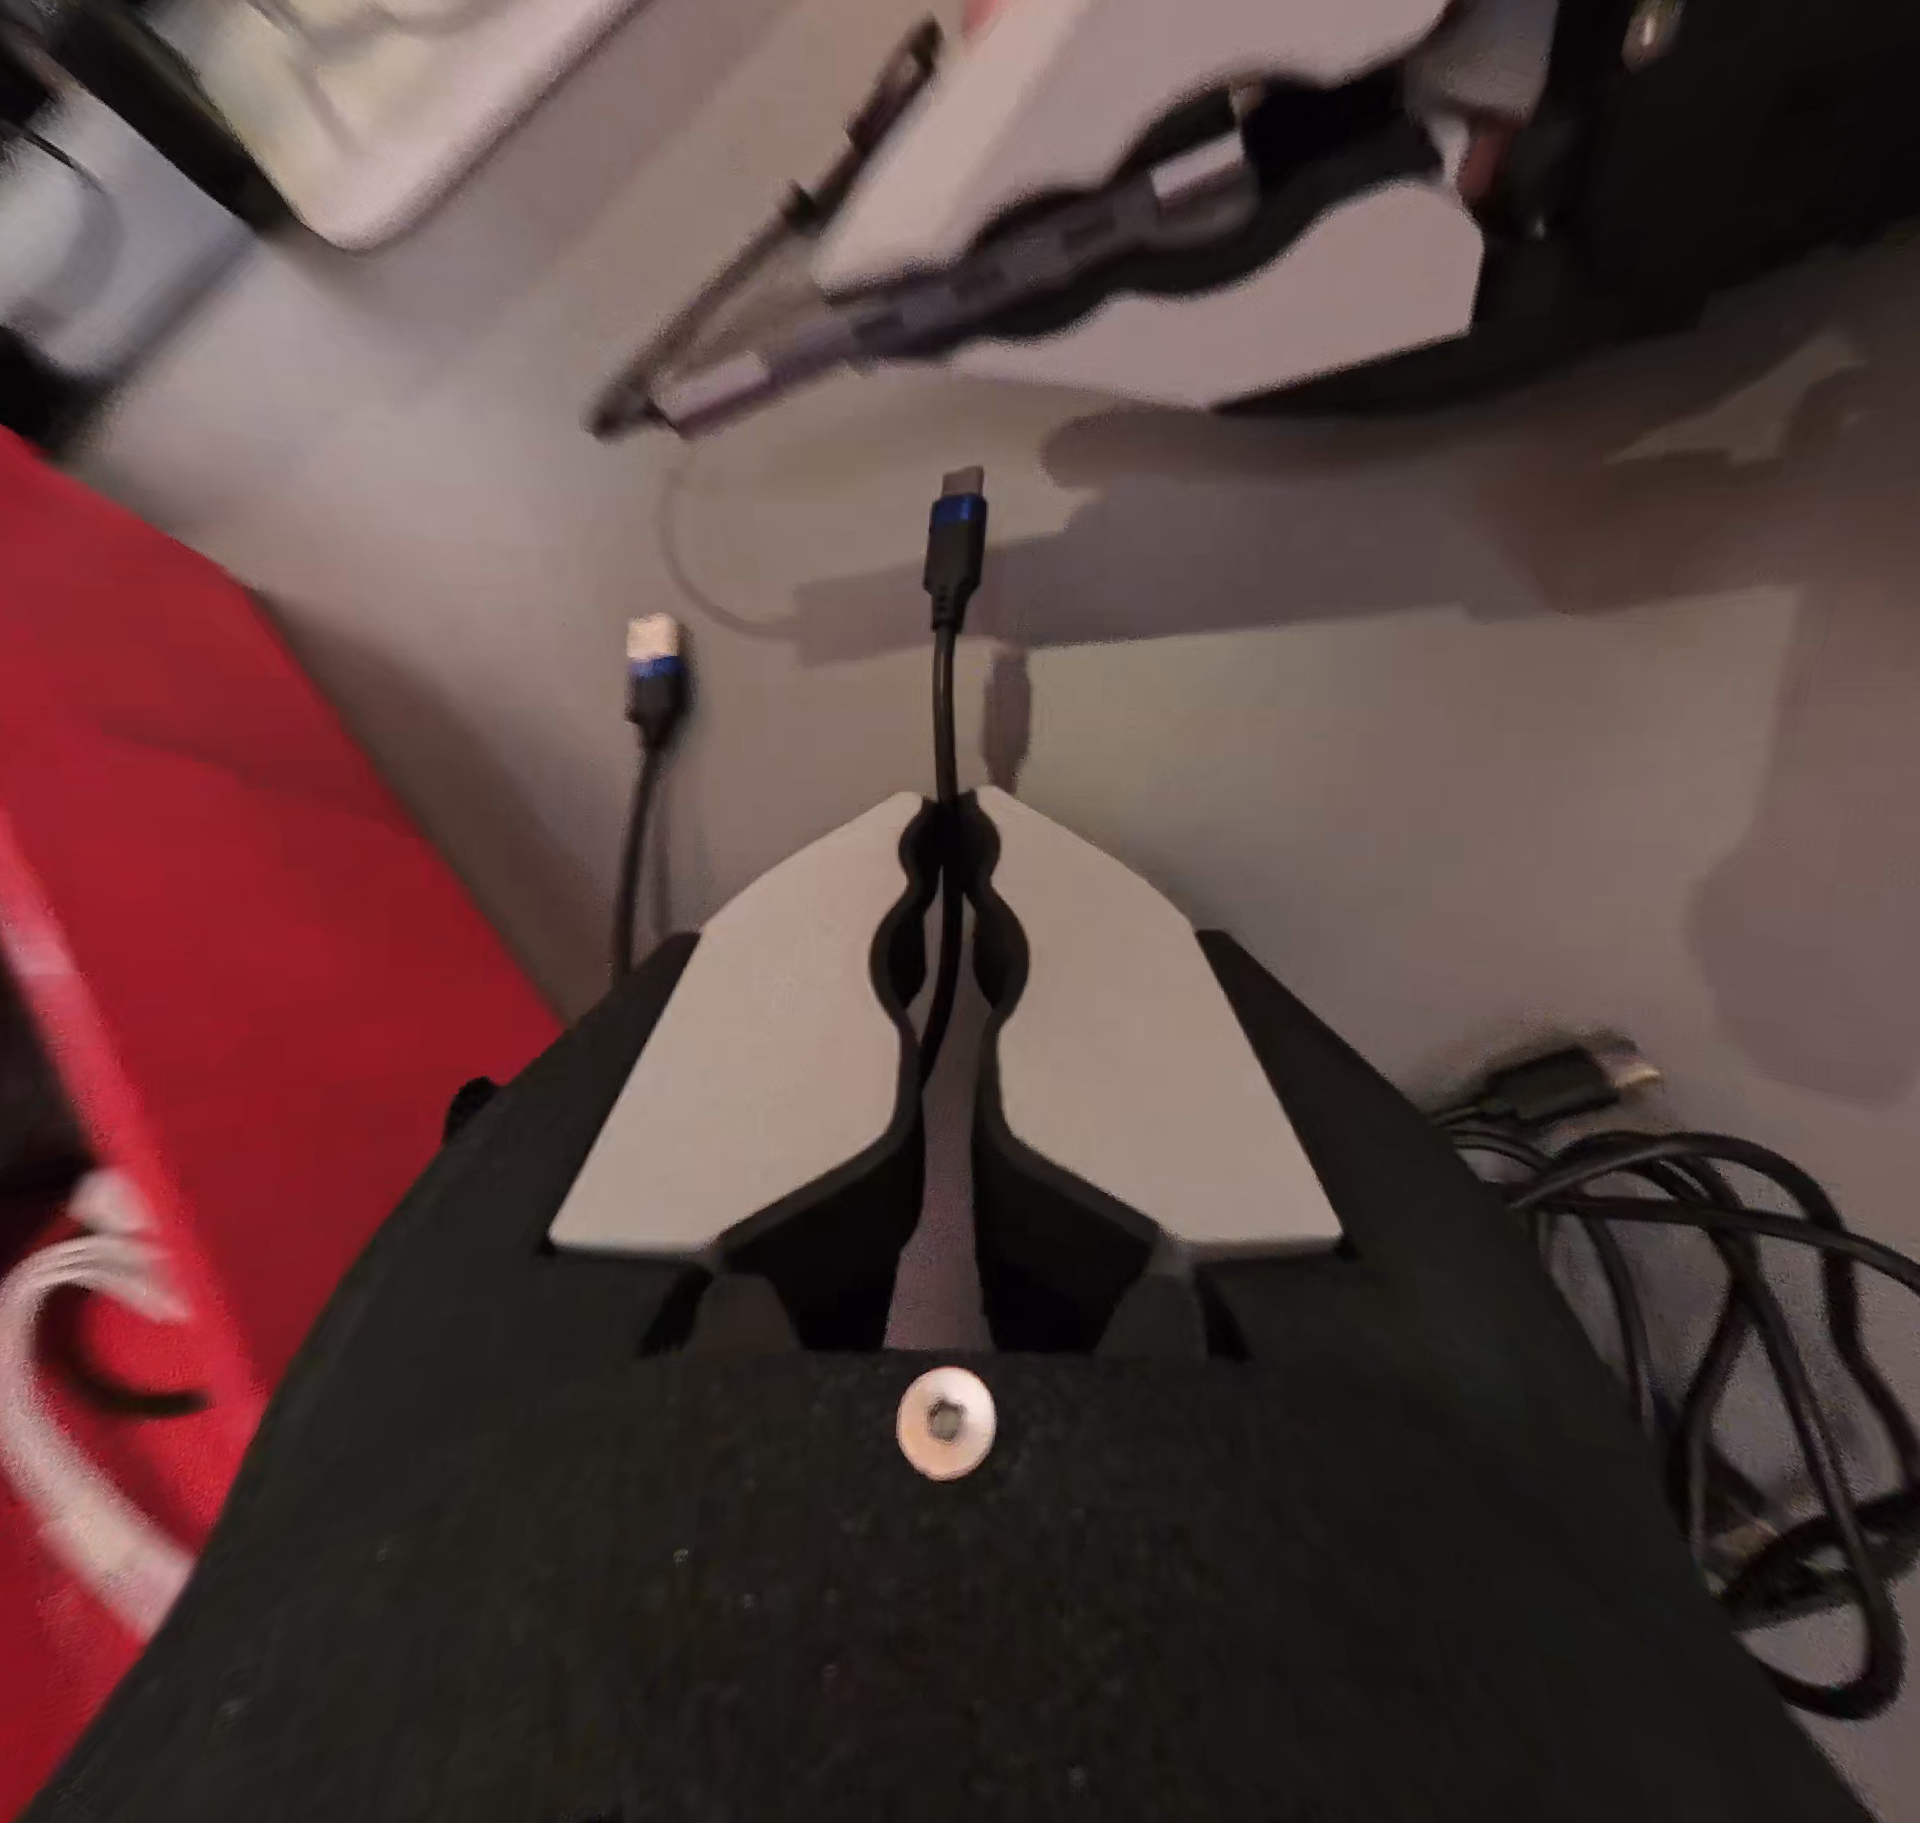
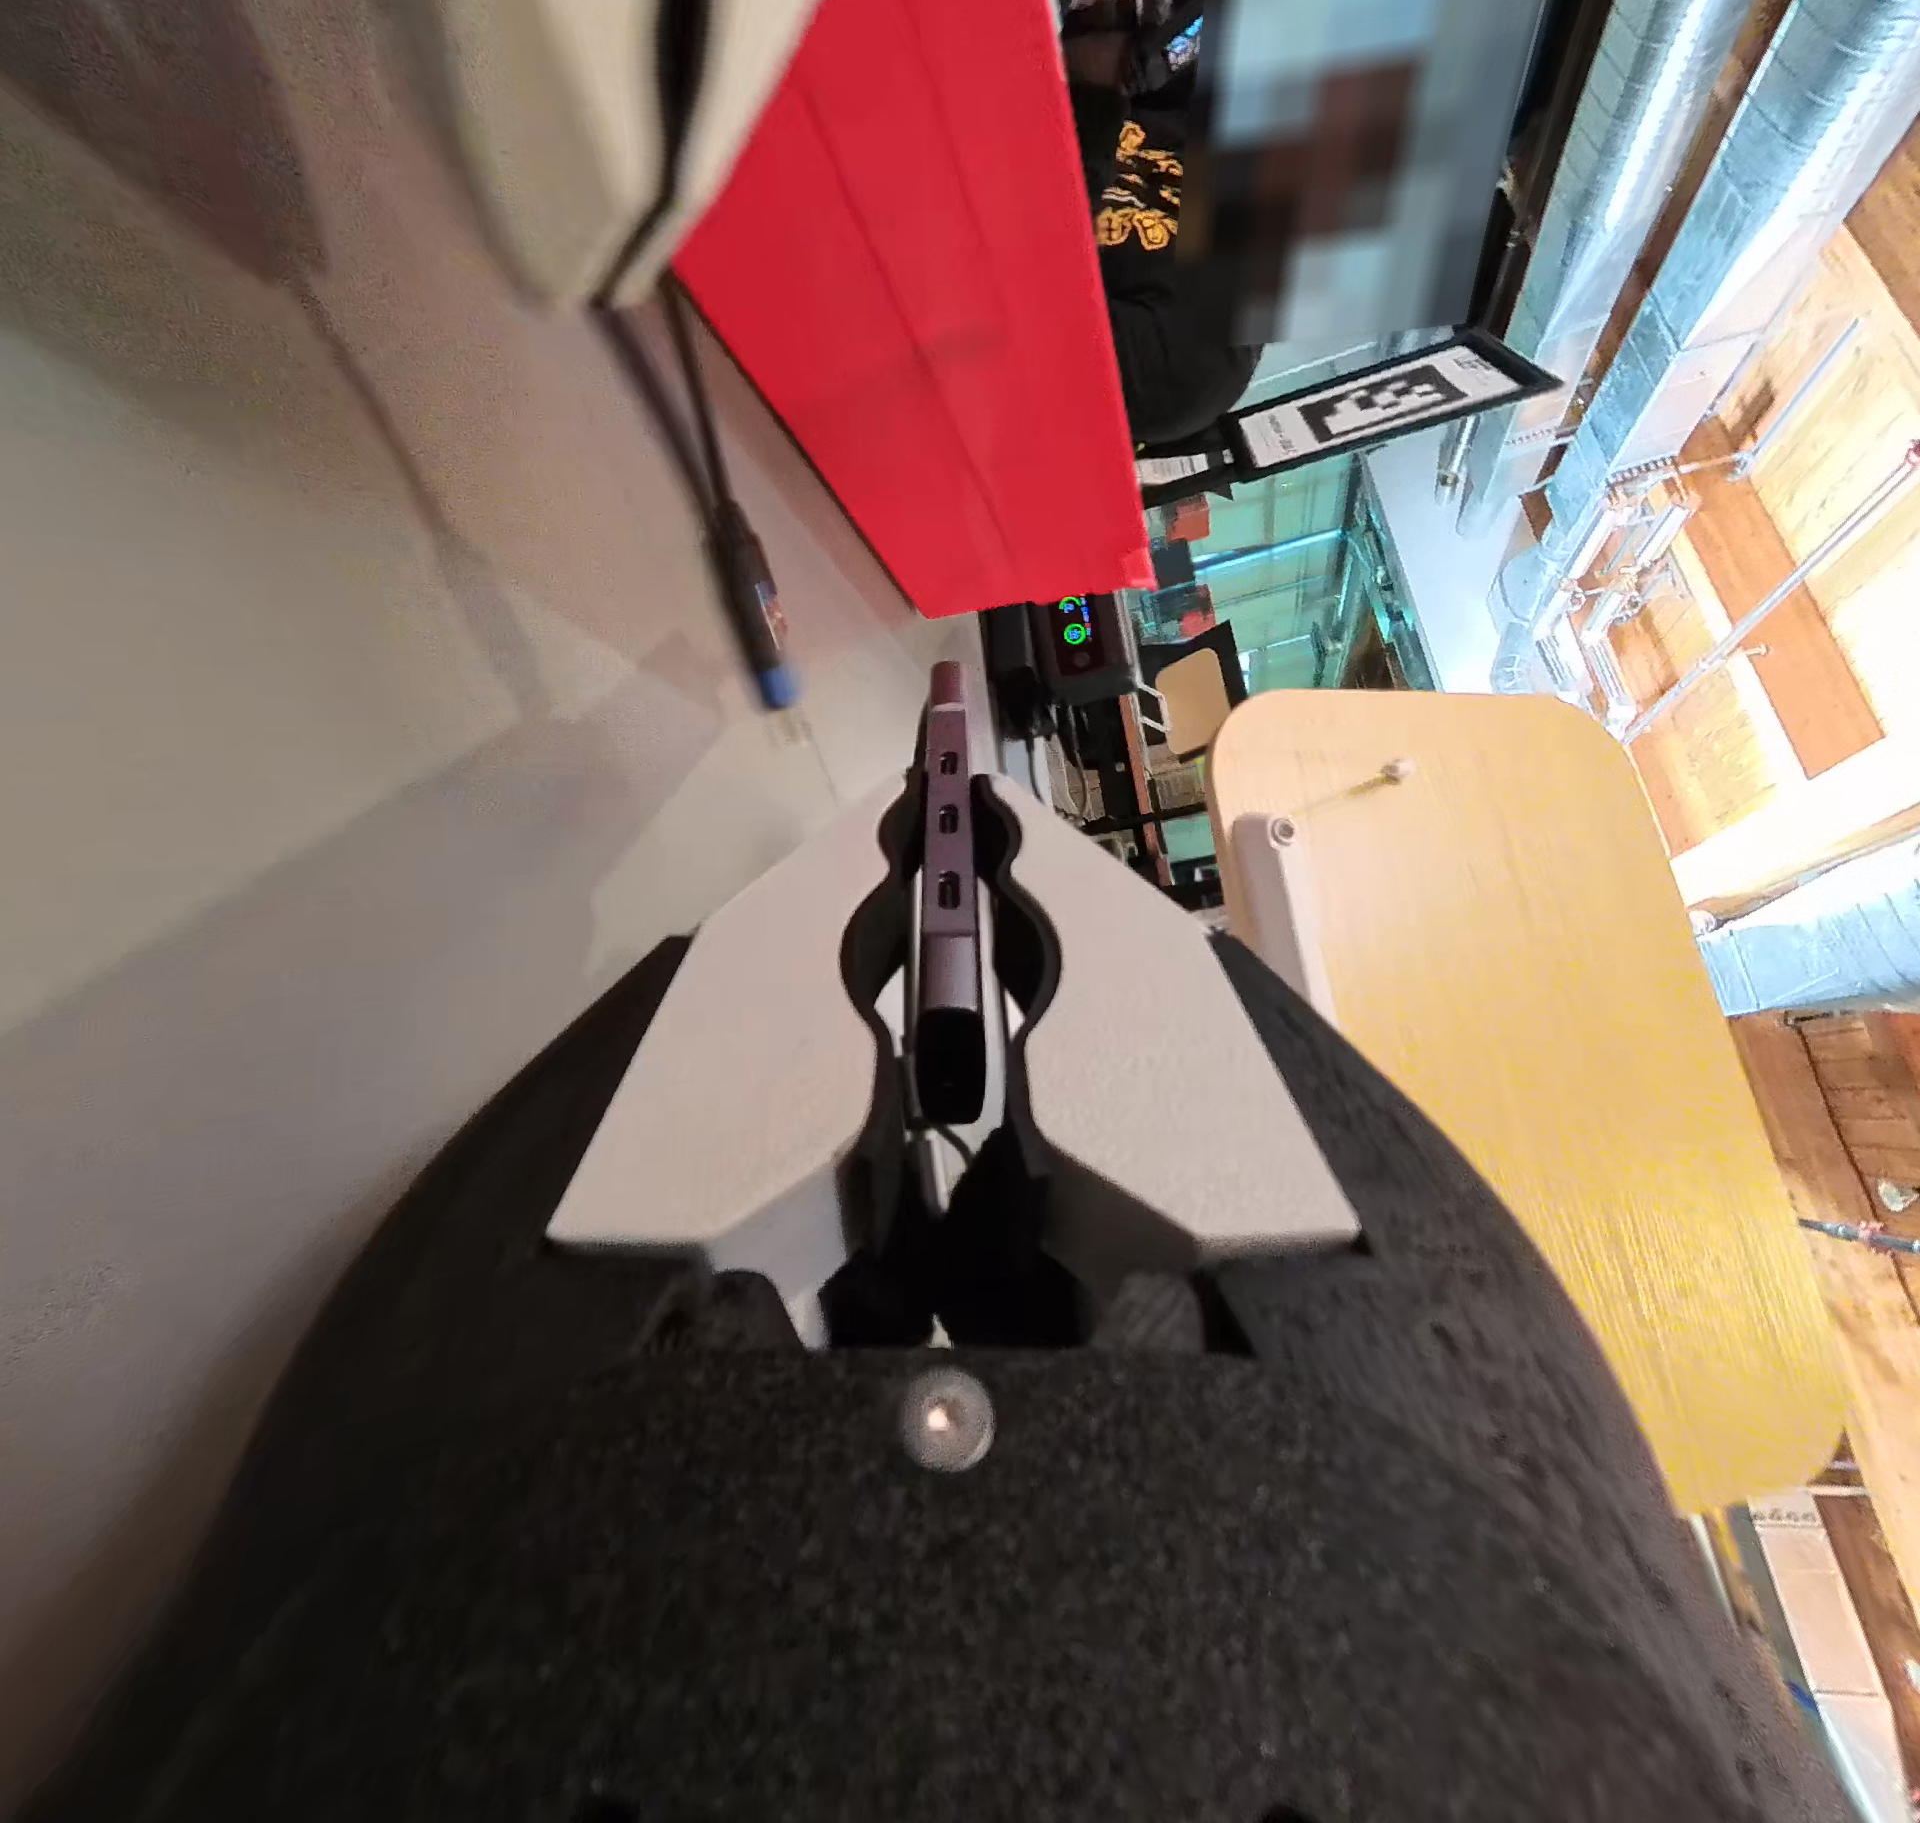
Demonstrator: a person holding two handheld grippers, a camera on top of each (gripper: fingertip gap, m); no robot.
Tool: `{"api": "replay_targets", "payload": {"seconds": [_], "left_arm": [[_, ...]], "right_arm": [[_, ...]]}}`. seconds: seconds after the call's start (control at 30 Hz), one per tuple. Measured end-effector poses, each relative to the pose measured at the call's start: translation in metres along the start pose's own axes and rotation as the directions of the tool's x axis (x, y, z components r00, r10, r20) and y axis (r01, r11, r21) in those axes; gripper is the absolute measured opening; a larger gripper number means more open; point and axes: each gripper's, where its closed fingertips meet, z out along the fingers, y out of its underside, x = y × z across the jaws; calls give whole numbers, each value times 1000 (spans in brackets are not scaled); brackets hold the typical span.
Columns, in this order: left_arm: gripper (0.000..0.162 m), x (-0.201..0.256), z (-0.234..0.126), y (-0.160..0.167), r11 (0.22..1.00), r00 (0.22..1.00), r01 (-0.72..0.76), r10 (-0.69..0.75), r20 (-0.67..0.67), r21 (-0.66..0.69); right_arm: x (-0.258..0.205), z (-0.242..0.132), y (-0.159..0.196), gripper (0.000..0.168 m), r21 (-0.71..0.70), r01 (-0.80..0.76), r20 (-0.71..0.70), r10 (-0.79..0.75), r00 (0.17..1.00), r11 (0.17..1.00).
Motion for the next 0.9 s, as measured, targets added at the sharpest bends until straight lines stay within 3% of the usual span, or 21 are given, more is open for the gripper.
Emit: {"api": "replay_targets", "payload": {"seconds": [0.03,0.33,0.73,0.9], "left_arm": [[3,-6,-6,-5,1000,999,-23,22,46,19],[3,-12,-9,-5,1000,997,4,-3,83,-2],[3,-6,-3,1,999,999,29,-28,43,-37],[3,-5,-3,-2,994,995,103,-103,7,-21]], "right_arm": [[-3,0,-2,8,-2,17,11,-17,1000,1000],[-14,3,-10,7,-12,99,39,-98,994,995],[-18,4,-9,8,-20,119,51,-118,992,993],[-19,5,-8,8,-34,134,51,-132,990,990]]}}
